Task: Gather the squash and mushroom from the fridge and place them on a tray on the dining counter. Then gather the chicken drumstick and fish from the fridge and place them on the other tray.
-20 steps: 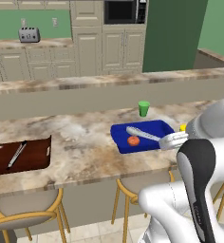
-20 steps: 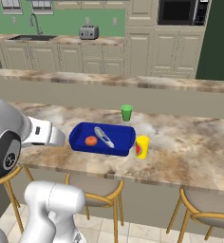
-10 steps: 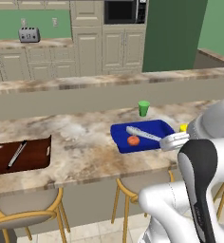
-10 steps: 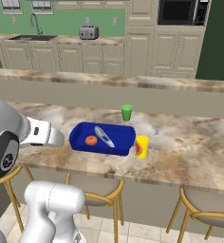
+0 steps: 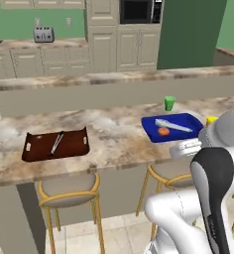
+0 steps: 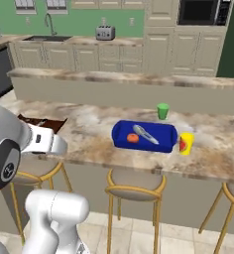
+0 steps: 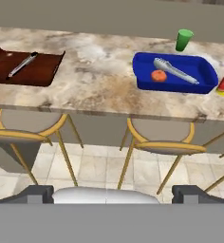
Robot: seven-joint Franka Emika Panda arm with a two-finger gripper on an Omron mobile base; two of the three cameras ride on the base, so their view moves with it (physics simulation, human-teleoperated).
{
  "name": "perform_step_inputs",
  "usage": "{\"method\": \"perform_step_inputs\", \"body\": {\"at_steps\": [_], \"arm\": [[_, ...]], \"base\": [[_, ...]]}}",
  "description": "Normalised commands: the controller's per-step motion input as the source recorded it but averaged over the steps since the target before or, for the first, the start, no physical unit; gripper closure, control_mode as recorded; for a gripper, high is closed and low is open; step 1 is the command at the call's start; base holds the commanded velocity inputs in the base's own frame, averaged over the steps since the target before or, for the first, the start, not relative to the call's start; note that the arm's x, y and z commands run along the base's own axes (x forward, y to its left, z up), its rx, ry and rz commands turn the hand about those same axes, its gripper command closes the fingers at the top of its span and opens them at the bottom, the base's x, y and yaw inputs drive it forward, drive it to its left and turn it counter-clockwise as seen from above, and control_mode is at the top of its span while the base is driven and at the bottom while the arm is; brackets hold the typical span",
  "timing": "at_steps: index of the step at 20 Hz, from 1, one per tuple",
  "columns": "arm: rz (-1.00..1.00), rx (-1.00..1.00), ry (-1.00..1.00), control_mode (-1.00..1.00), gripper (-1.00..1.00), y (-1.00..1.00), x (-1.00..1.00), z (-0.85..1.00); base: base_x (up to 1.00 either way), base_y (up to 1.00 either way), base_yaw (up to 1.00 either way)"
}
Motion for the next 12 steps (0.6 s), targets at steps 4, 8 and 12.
{"method": "perform_step_inputs", "body": {"at_steps": [4,8,12], "arm": [[0.0,0.0,0.0,1.0,-1.0,0.0,0.0,0.0],[0.0,0.0,0.0,1.0,-1.0,0.0,0.0,0.0],[0.0,0.0,0.0,1.0,-1.0,0.0,0.0,0.0]], "base": [[-0.3,1.0,0.11],[-0.25,1.0,0.34],[-0.17,0.98,0.5]]}}
